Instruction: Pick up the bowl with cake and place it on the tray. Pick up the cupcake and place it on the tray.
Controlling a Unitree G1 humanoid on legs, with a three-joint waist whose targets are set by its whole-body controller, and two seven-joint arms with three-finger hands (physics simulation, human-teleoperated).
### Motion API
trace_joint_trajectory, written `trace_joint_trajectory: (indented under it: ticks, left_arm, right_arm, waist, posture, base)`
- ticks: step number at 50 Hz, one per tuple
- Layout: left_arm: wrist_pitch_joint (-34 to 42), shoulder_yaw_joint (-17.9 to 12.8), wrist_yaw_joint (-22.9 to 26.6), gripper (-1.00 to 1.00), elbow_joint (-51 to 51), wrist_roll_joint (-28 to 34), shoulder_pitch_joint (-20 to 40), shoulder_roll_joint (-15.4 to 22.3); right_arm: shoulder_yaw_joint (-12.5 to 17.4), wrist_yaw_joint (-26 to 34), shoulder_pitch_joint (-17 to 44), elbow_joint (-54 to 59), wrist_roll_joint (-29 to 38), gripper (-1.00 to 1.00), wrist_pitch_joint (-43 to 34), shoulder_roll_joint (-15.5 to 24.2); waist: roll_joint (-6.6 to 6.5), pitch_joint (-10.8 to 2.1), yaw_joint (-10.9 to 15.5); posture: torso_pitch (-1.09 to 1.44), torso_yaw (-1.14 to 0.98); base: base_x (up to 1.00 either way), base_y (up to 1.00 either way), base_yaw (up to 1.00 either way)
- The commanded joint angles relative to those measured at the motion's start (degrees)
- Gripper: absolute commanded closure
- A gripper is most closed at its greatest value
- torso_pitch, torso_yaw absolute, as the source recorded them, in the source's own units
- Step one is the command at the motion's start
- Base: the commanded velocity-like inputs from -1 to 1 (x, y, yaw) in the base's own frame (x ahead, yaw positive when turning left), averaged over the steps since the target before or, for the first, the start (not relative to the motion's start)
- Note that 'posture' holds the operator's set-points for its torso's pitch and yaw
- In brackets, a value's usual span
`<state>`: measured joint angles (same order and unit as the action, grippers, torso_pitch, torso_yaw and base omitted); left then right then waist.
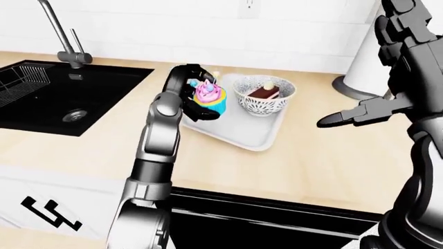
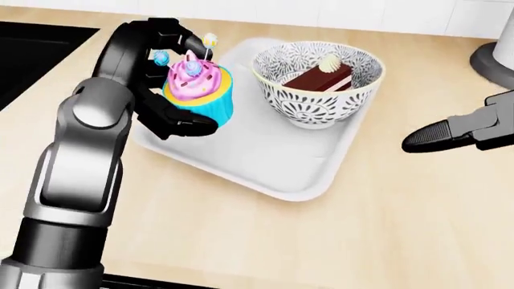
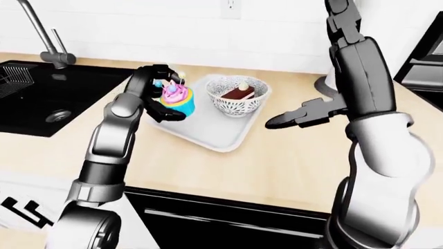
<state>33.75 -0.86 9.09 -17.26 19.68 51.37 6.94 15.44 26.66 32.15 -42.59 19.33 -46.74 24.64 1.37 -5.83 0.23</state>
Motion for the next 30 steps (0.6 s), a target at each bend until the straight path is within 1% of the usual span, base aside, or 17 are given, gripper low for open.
trace_joint_trajectory:
  ticks: [1, 9, 15, 22, 26, 27, 28, 29, 30]
  left_arm:
    - [-3.5, -0.5, -1.3, 1.0, 1.4, 0.1, 2.9, 0.2]
    - [-7.0, -0.4, -2.8, 1.0, -4.6, 0.0, 4.0, -0.2]
    - [-9.0, -0.3, -4.0, 1.0, -9.9, -0.2, 6.6, -0.5]
    - [-10.3, 0.2, -4.3, 1.0, -12.2, 0.4, 6.9, -1.0]
    - [-10.5, 0.5, -3.6, 1.0, -12.4, 1.0, 6.6, -1.2]
    - [-10.2, 0.5, -3.4, 0.86, -12.0, 1.1, 6.4, -1.2]
    - [-10.1, 0.6, -3.2, 0.78, -11.7, 1.3, 6.3, -1.3]
    - [-9.9, 0.6, -3.0, 0.37, -11.3, 1.4, 6.2, -1.3]
    - [-9.9, 0.6, -2.9, 0.22, -11.4, 1.5, 6.1, -1.4]
  right_arm:
    - [0.6, -0.9, 1.1, -1.1, 0.1, -1.0, 1.4, 0.6]
    - [0.8, -1.1, -0.1, -1.8, -0.3, -1.0, 1.6, 0.3]
    - [0.9, -1.5, -0.6, -1.6, -0.5, -1.0, 2.2, 0.1]
    - [1.2, -1.7, -1.2, -1.3, -0.9, -1.0, 2.9, 0.0]
    - [1.4, -1.7, -1.5, -1.3, -1.1, -1.0, 3.0, 0.0]
    - [1.4, -1.7, -1.4, -1.4, -1.1, -1.0, 2.9, 0.1]
    - [1.4, -1.7, -1.4, -1.4, -1.1, -1.0, 2.8, 0.1]
    - [1.4, -1.7, -1.1, -1.4, -1.1, -1.0, 2.6, 0.3]
    - [1.4, -1.6, -0.8, -1.3, -1.2, -1.0, 2.4, 0.4]
  waist:
    - [0.16, -1.35, 0.0]
    - [0.23, -1.59, 0.0]
    - [0.28, -1.78, 0.0]
    - [0.31, -1.94, 0.0]
    - [0.32, -2.09, -0.1]
    - [0.31, -2.12, -0.1]
    - [0.3, -2.15, -0.1]
    - [0.3, -2.15, -0.1]
    - [0.29, -2.14, -0.1]
  posture:
    - [-0.19, 0.0]
    - [-0.19, 0.0]
    - [-0.19, 0.0]
    - [-0.19, 0.0]
    - [-0.19, 0.0]
    - [-0.19, 0.0]
    - [-0.19, 0.0]
    - [-0.19, 0.0]
    - [-0.19, 0.0]
  base:
    - [0.0, 0.0, 0.0]
    - [0.0, 0.0, 0.0]
    - [0.0, 0.0, 0.0]
    - [0.0, 0.0, 0.0]
    - [0.0, 0.0, 0.0]
    - [0.0, 0.0, 0.0]
    - [0.0, 0.0, 0.0]
    - [0.0, 0.0, 0.0]
    - [0.0, 0.0, 0.0]
